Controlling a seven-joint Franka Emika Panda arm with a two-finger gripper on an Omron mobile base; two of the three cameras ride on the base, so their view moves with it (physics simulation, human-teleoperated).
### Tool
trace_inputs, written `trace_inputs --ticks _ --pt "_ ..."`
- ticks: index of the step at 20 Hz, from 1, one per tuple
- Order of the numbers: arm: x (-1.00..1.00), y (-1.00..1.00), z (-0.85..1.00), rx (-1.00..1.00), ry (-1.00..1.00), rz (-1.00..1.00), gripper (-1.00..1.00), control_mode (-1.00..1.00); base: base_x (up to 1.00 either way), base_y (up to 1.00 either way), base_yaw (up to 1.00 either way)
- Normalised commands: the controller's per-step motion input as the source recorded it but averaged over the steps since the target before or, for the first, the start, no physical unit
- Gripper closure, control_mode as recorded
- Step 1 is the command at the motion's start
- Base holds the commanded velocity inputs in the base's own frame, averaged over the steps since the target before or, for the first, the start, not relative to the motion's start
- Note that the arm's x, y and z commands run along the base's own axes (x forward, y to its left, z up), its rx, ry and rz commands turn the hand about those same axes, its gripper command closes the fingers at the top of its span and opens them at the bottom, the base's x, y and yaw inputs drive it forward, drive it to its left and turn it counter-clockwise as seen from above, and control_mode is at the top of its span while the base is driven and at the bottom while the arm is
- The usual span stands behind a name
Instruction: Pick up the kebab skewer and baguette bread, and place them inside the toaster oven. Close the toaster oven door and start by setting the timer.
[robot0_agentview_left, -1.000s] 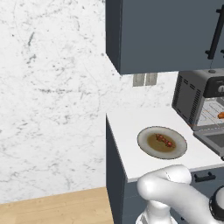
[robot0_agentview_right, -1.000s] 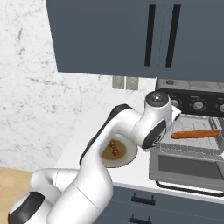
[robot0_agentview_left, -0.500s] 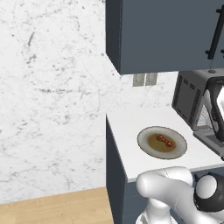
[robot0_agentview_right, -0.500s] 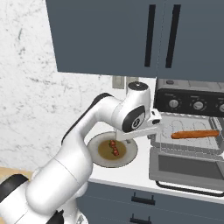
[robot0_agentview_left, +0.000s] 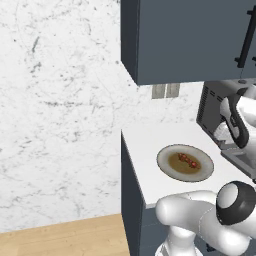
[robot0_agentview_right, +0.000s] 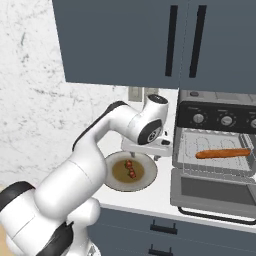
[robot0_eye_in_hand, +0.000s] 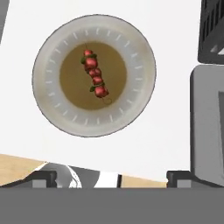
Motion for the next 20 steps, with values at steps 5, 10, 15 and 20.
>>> trace_inputs --ticks 5,10,15,20 --pt "0.55 0.7 -0.52 -0.04 -0.01 0.0 -1.0 -1.0 0.0 0.0 0.0" --pt "0.38 0.58 -0.38 -0.02 0.06 0.02 -1.0 -1.0 0.0 0.0 0.0" --pt "0.53 0.08 -0.47 0.0 0.04 0.04 -1.0 -1.0 0.0 0.0 0.0" --pt "0.58 0.01 -0.65 -0.02 0.02 0.07 -1.0 -1.0 0.0 0.0 0.0"
